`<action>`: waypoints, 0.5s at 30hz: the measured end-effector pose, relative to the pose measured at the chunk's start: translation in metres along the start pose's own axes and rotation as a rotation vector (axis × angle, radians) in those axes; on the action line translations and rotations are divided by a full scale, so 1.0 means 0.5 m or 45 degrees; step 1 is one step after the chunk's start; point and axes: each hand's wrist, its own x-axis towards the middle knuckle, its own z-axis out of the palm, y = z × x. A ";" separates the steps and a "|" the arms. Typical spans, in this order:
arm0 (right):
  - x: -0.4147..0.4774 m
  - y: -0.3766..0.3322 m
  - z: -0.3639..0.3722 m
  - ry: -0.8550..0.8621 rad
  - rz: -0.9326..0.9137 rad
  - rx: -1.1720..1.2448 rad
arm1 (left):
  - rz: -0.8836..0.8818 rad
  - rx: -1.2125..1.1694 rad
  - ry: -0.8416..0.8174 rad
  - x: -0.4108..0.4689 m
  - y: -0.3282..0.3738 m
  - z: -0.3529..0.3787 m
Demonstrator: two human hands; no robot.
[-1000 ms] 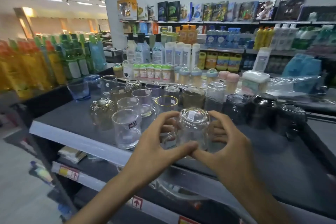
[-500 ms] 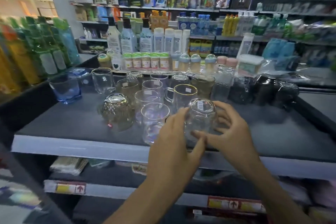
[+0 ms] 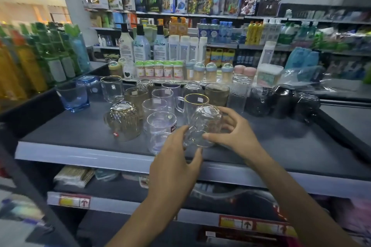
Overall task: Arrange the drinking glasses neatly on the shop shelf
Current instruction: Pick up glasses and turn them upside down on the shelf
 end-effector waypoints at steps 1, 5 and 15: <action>0.003 0.003 0.003 -0.011 -0.002 -0.001 | -0.006 0.026 0.004 -0.001 0.003 0.001; 0.008 0.012 0.005 -0.038 -0.020 -0.010 | -0.012 0.097 0.008 -0.005 0.009 0.008; -0.007 0.000 0.010 -0.154 -0.005 -0.103 | 0.095 0.179 0.052 -0.022 -0.005 0.008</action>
